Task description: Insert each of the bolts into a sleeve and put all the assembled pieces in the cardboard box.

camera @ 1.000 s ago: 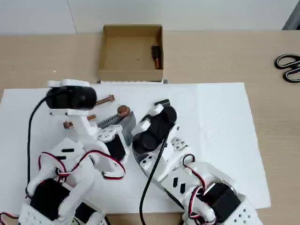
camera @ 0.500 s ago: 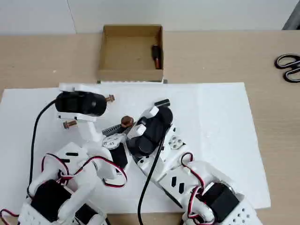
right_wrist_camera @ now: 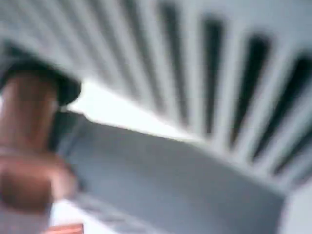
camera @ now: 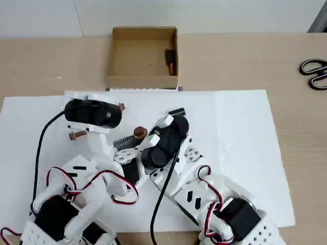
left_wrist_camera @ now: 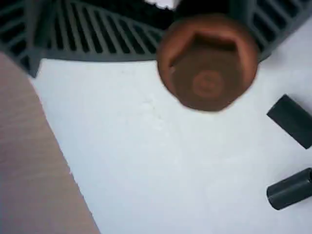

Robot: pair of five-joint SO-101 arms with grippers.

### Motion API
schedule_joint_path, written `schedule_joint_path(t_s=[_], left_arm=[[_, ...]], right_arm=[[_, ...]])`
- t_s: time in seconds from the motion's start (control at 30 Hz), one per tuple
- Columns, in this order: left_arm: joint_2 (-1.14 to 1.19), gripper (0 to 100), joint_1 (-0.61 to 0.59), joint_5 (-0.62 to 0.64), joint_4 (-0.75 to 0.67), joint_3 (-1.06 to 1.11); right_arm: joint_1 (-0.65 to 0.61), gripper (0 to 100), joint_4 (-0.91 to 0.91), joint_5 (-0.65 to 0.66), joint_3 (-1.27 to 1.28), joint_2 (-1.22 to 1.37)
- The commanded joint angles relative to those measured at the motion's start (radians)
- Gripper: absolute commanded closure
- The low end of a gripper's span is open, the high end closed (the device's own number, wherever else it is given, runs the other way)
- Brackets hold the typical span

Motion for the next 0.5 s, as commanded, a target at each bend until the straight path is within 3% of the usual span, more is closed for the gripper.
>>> schedule_joint_path(t_s=[0.0,0.23,0.47], left_arm=[[0.008,75,-0.031,-0.064,0.031,0.004],[0.008,75,-0.155,-0.183,0.029,0.002],[0.006,75,-0.155,-0.184,0.029,-0.013]], right_arm=[[0.010,99.6,-0.054,0.009,-0.025,-0.007],[0.010,99.6,-0.056,0.008,0.012,-0.015],[0.010,99.6,-0.054,0.006,0.014,-0.007]])
